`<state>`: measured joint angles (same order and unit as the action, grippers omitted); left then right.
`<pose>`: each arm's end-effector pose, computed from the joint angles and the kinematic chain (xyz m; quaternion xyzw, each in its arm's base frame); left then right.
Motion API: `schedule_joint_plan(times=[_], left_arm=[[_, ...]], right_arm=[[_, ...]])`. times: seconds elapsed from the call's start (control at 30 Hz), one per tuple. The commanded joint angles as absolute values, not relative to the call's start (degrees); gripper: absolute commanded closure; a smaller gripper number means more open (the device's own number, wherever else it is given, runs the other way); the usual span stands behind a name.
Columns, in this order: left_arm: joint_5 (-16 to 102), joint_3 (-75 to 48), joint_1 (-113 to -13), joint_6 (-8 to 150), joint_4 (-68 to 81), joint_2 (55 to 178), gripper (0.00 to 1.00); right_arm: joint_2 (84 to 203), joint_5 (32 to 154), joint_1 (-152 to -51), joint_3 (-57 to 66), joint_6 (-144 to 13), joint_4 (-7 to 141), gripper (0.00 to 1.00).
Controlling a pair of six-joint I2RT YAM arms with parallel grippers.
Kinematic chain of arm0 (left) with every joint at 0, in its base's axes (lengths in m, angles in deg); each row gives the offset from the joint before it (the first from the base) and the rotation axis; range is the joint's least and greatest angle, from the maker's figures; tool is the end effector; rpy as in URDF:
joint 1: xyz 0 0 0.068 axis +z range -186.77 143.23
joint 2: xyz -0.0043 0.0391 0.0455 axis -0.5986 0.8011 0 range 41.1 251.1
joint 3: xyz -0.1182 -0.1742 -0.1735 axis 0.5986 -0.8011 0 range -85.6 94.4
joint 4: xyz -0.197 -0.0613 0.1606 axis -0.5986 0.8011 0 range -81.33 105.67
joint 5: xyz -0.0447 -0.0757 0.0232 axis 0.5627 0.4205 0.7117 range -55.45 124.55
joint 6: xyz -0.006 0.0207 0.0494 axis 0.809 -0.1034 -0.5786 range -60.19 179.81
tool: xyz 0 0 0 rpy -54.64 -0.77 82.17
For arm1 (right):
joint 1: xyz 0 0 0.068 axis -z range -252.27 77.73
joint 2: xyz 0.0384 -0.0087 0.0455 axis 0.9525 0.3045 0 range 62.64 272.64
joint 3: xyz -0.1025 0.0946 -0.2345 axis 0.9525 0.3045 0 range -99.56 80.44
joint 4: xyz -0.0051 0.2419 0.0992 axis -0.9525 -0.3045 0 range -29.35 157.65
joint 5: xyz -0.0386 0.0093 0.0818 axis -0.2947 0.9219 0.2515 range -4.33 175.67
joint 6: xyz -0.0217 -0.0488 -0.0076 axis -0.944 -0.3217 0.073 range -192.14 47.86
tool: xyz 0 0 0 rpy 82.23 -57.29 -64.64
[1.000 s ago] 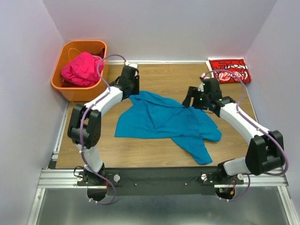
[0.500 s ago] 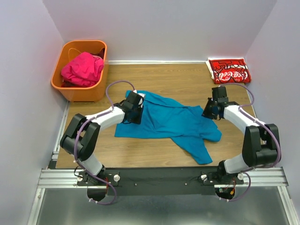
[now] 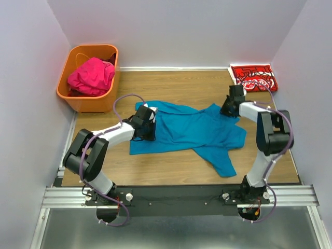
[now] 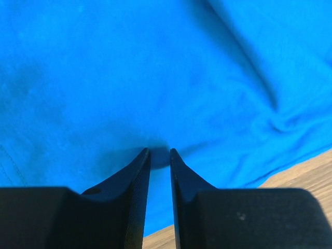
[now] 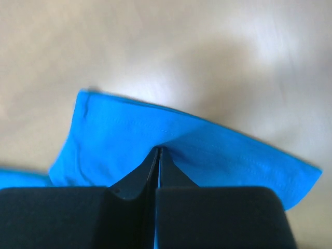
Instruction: Fold and stack the t-shirts
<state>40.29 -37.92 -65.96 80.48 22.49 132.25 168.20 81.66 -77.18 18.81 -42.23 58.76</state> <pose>0.2632 -0.1511 0.1603 0.0854 0.9546 -0.1621 0.2348 0.3740 0.0296 0.1538 0.2159 0.9224 0.0637 0.3140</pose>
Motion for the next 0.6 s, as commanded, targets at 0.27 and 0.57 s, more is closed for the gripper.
schedule_joint_plan(times=[0.27, 0.57], left_arm=[[43.16, -41.13, -60.85, 80.56, 25.9, 131.45, 0.74], [43.16, -40.78, -60.24, 81.17, 26.6, 127.32, 0.73]], right_arm=[[198.33, 84.79, -74.91, -27.02, -49.55, 53.85, 0.79], [186.68, 92.79, -75.0, -19.03, -51.22, 51.21, 0.7]])
